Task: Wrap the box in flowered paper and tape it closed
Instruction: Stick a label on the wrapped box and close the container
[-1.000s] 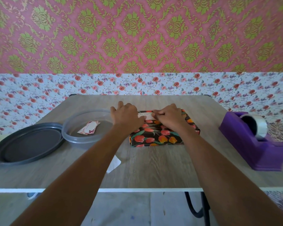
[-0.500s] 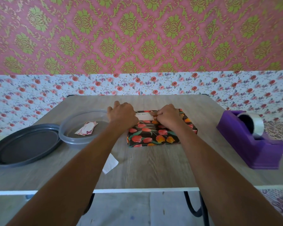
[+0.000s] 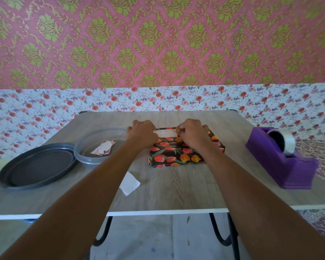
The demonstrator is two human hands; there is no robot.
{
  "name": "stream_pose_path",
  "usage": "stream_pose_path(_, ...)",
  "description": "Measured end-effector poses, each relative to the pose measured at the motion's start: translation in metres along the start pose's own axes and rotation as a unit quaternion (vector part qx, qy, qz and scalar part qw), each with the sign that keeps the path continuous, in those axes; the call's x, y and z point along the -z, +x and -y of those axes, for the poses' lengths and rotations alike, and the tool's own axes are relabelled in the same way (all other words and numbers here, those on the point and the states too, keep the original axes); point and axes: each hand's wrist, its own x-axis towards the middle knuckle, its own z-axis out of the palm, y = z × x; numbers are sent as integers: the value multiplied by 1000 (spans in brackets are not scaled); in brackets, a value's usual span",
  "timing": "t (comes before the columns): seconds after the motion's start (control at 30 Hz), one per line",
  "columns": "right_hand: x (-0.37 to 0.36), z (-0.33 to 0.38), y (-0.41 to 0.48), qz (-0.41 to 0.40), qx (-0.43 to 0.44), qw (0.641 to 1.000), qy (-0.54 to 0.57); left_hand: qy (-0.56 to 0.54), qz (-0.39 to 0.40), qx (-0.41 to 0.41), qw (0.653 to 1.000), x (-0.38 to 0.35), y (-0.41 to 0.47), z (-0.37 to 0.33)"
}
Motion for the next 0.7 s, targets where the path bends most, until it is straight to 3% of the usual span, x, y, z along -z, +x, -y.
stream_pose_path(0.2, 0, 39, -29, -43, 74, 995, 52, -73, -137, -13, 988, 22, -37, 29)
stream_pose_path(0.47, -36, 110, -69, 1, 227, 973, 41, 6, -212, 40, 976, 51, -118, 125)
stream_pose_path(0.57, -45, 135, -75, 35, 266, 963, 14, 52, -198, 101, 974, 56, -142, 158)
stream_pose_path(0.7, -60, 156, -77, 52, 266, 963, 14, 103, -109, 166, 975, 62, -164, 199)
